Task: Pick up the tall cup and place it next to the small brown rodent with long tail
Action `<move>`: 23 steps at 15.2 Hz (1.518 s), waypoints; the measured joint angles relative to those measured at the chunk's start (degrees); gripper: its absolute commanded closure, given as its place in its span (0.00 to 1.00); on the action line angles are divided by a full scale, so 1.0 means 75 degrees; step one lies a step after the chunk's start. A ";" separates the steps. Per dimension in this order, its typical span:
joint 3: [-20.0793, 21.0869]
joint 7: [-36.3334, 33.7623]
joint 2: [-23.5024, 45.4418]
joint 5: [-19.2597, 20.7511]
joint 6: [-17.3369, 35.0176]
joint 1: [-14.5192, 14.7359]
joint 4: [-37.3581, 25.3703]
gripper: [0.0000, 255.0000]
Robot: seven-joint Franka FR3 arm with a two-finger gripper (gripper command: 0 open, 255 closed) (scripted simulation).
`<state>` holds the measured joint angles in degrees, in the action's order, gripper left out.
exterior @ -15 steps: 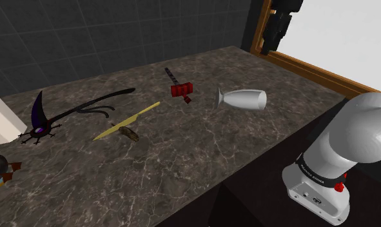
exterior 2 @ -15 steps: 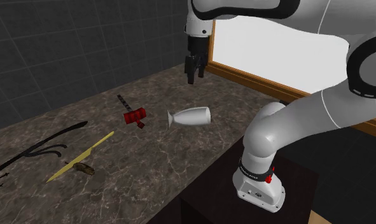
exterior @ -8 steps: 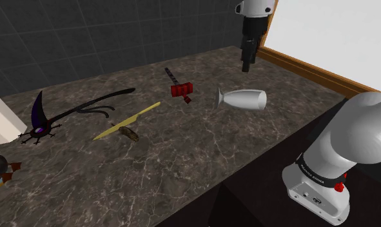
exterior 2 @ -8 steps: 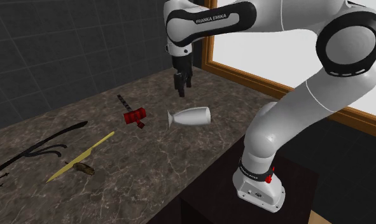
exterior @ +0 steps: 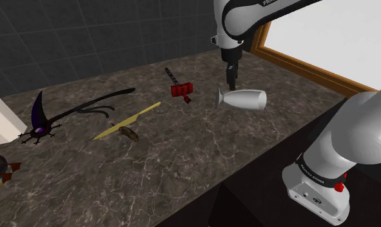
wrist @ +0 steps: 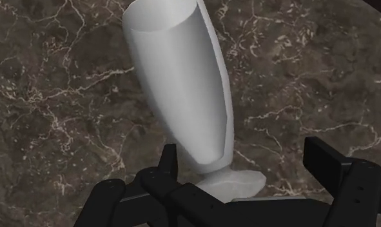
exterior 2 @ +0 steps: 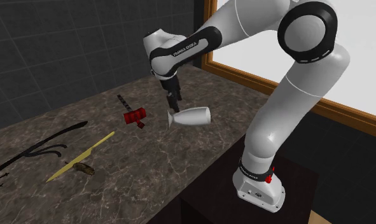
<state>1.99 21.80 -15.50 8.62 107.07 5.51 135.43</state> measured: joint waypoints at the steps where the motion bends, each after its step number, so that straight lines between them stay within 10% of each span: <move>1: 0.0010 0.0095 0.0327 0.0188 0.0143 -0.0014 -0.0110 0.00; 19: 0.0115 0.0029 0.1918 0.1182 0.1554 -0.0013 0.0121 0.00; 20: 0.0115 0.0029 0.1918 0.1182 0.1554 -0.0013 0.0121 1.00; 23: 0.0115 0.0029 0.1919 0.1181 0.1554 -0.0013 0.0122 1.00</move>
<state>2.85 22.01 -1.10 17.48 118.73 5.42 136.35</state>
